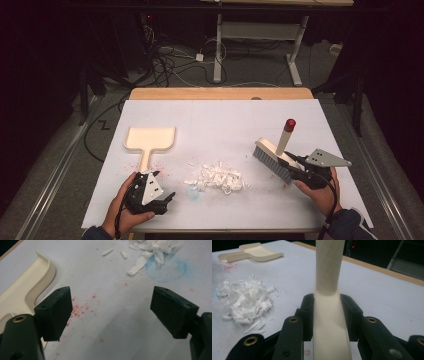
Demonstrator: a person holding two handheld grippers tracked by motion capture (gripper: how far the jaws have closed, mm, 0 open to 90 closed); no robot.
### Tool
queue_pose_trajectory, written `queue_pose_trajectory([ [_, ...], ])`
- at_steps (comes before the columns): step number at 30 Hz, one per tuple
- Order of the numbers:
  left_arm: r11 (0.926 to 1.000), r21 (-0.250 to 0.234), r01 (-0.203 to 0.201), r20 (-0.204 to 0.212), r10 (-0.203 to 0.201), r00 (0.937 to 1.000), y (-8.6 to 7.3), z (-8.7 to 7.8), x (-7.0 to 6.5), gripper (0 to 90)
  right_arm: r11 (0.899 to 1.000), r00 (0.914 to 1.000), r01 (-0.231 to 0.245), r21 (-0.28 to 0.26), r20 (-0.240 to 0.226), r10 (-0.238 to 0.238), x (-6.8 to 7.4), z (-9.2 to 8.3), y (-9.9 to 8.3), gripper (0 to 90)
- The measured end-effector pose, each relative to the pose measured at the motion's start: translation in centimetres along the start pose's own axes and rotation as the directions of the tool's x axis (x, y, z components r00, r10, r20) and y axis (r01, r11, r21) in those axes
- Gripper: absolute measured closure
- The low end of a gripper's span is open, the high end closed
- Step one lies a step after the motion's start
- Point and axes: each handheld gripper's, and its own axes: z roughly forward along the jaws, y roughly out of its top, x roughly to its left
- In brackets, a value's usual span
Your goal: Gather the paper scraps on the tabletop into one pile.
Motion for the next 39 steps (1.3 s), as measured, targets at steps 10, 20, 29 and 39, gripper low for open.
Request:
queue_pose_trajectory([
  [10, 0.9999, 0.013, -0.003, -0.006, 0.003, 1.0000, 0.1, 0.1, 0.0, 17.1, 0.977, 0.9955, -0.092, 0.194, -0.003, 0.094, -0.5, 0.8, 1.6, 68.2],
  [20, 0.9992, -0.025, 0.031, 0.013, -0.030, 0.9995, 0.2, -0.1, 0.3, 17.2, 0.976, 0.9927, -0.120, 0.180, 0.019, 0.119, 5.5, 2.9, 2.5, 68.1],
  [29, 0.9993, -0.031, 0.021, 0.026, -0.020, 0.9995, 0.2, 0.1, 0.4, 17.1, 0.985, 0.9888, -0.141, 0.094, 0.061, 0.136, 12.2, 6.0, 3.4, 68.1],
  [39, 0.9988, -0.041, 0.028, 0.029, -0.026, 0.9992, 0.2, 0.0, 0.5, 17.2, 0.992, 0.9910, -0.124, 0.031, 0.055, 0.122, 15.4, 9.1, 4.4, 68.3],
])
